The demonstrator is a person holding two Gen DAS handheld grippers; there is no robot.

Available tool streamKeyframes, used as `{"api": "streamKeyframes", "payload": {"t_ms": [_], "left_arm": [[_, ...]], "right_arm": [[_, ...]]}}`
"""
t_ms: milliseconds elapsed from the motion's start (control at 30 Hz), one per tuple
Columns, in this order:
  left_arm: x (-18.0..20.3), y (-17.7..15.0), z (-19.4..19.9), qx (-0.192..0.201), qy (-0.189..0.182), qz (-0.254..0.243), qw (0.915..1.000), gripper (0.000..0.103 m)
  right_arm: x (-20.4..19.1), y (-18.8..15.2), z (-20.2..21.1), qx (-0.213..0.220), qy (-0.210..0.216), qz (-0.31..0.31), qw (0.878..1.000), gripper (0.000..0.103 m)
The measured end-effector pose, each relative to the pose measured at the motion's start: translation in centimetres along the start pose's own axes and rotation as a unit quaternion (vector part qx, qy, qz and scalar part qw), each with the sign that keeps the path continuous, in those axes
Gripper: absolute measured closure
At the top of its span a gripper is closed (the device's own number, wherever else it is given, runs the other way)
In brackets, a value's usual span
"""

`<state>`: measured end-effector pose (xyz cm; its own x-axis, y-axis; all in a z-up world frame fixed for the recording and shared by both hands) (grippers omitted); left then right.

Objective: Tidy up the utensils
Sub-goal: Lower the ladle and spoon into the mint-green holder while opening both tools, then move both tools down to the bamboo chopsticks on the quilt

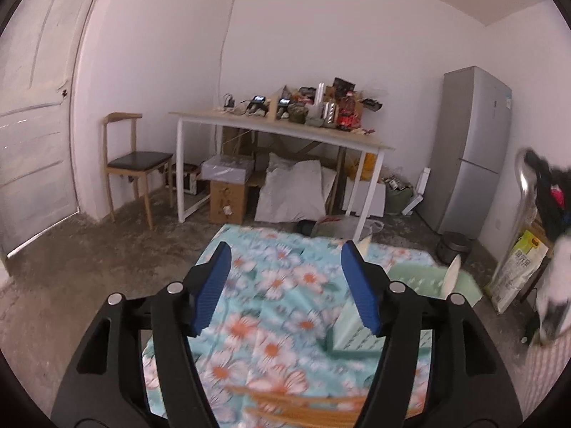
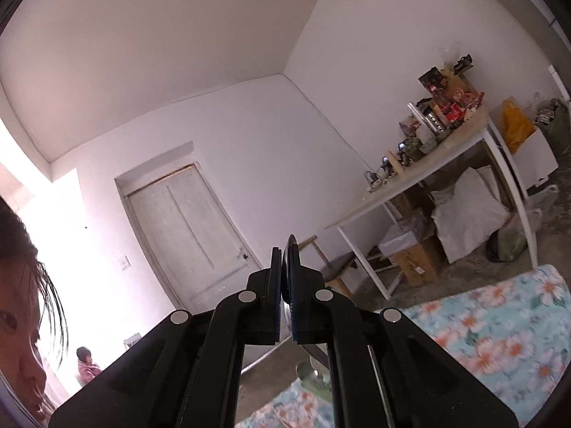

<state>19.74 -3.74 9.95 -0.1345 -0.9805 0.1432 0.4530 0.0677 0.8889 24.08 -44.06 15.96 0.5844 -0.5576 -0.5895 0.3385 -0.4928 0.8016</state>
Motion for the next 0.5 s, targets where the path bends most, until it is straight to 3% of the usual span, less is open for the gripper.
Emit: {"api": "streamKeyframes", "payload": {"t_ms": [267,500], "left_arm": [[-1.4,-4.1,-1.5,-0.048,-0.019,-0.001,0.9987,0.039],[-1.2,-7.4,-1.7,-0.075,-0.036,-0.012,0.9965,0.039]], "right_arm": [[3.4,-2.2,-3.3,-0.013,-0.023,-0.023,0.999,0.099],[5.5,-6.4,-4.5,-0.062,-0.090,-0.042,0.993,0.095]]}}
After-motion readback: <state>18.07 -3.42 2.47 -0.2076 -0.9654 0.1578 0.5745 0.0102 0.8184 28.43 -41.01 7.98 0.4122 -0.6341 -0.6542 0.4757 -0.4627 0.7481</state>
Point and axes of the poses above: each gripper's, at about its wrist camera, not at the fingertips, and z roughly against the way its jaws point, x to its right, y to its top, the point moved 5 cm from there along -z, roughly the way its jaws point, and after that the axes turned 5 degrees about -x, right-handed, at the moved point
